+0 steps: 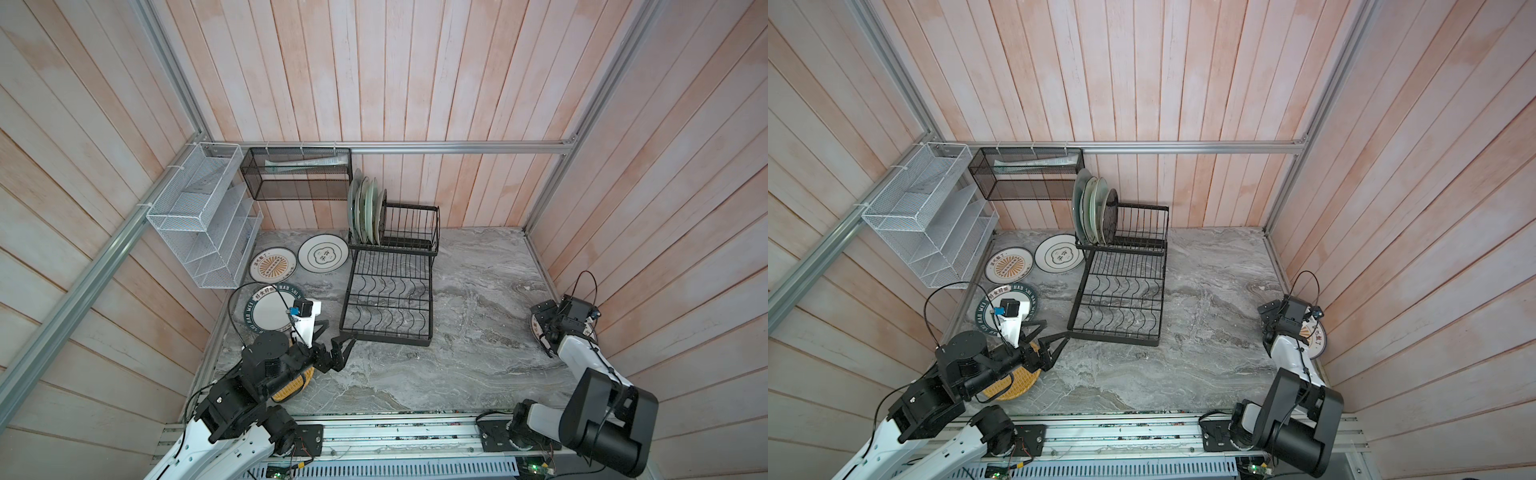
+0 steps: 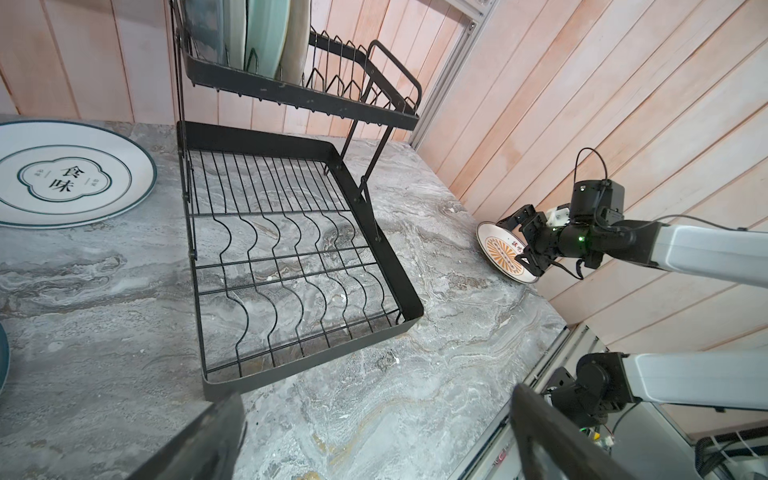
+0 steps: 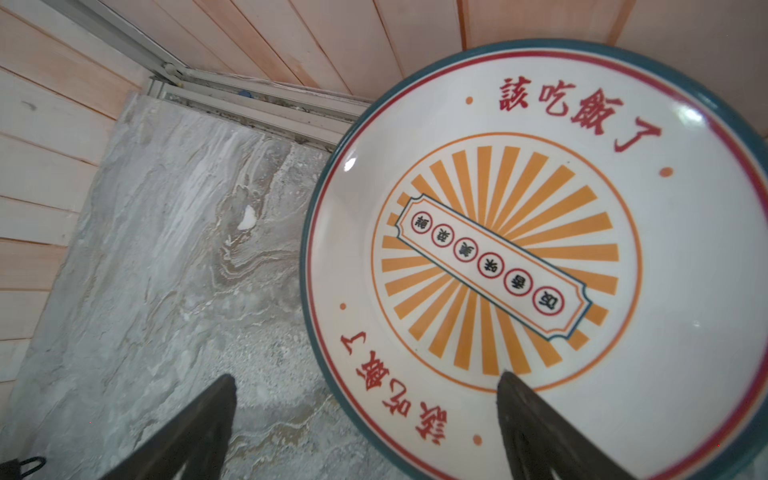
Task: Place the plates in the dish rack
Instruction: 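Pinch the rim of the cream sunburst plate with the right gripper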
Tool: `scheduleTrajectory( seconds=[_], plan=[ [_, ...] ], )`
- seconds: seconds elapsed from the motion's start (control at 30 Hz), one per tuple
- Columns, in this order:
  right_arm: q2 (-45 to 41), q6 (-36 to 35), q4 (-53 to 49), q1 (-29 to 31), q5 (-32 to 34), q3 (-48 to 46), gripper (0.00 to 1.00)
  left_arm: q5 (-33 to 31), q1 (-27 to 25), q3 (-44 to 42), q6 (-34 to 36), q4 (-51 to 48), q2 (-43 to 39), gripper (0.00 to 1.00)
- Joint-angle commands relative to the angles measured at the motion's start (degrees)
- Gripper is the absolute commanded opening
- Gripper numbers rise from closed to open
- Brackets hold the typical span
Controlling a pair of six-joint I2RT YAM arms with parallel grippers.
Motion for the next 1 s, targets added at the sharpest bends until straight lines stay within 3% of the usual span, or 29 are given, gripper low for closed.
scheduleTrajectory(
  seconds=[0.0, 0.2, 0.5, 0.7, 0.97],
  plan=[
    [4.4, 0.6, 1.1, -1.6, -2.3, 3.6, 0.98, 1.7, -0.2, -0.8, 0.1, 0.9, 1.8, 1.0],
    [11.7, -1.0, 0.8, -3.4, -9.9, 7.2, 0.98, 3.8, -0.3, -1.0, 0.8, 1.5, 3.7, 1.0],
    [19.2, -0.5, -4.2, -2.7, -14.5, 10.8, 0.98, 4.1, -0.2, -1.0, 0.9, 1.6, 5.0, 1.0],
    [21.2, 0.2, -5.1, 1.9, -18.2, 10.6, 0.98, 4.0, 0.1, -1.1, 1.0, 1.6, 5.4, 1.0],
    [19.7, 6.5, 0.6, 10.0, -24.6, 5.7, 0.97, 4.0, 0.4, -1.0, 1.0, 1.6, 5.9, 1.0]
  ],
)
